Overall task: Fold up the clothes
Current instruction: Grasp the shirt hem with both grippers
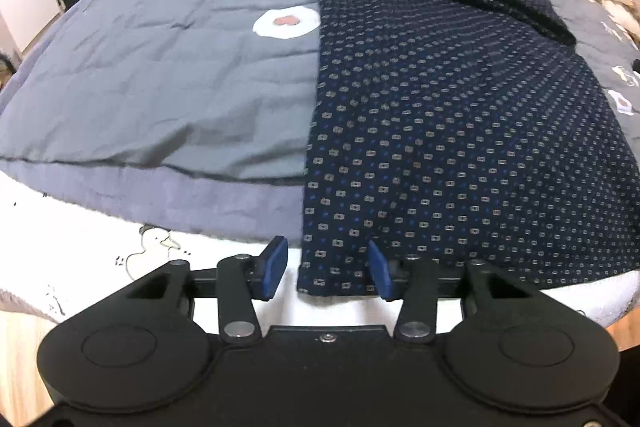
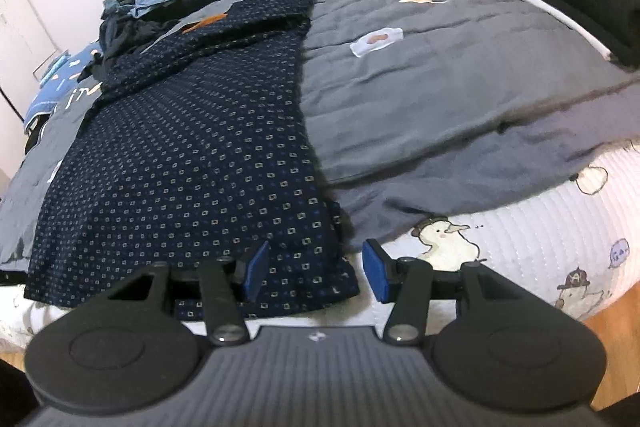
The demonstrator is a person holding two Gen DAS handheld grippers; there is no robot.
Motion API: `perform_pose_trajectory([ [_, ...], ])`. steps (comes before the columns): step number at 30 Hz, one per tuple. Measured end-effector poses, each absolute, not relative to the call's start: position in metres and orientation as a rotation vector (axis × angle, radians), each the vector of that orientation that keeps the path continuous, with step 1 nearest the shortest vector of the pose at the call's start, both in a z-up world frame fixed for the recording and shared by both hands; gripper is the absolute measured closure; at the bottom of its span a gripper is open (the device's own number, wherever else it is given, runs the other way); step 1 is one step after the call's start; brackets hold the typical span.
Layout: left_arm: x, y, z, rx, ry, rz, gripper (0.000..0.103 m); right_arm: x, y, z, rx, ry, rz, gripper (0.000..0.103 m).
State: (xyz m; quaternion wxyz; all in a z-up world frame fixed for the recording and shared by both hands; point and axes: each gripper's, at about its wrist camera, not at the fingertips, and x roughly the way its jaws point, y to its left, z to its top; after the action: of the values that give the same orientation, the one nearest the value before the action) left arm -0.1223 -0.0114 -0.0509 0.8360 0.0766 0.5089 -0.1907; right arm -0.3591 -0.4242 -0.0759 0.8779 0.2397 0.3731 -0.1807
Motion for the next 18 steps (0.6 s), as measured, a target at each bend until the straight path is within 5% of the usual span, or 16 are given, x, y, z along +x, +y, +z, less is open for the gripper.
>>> perform_pose_trajectory([
  [18,-0.1192,-0.0133,-0.0609,0.129,1.114,-0.419,0.058,-0.3581,-0.4310,-0.0848,0.530,0.814,-0.384,0.052],
])
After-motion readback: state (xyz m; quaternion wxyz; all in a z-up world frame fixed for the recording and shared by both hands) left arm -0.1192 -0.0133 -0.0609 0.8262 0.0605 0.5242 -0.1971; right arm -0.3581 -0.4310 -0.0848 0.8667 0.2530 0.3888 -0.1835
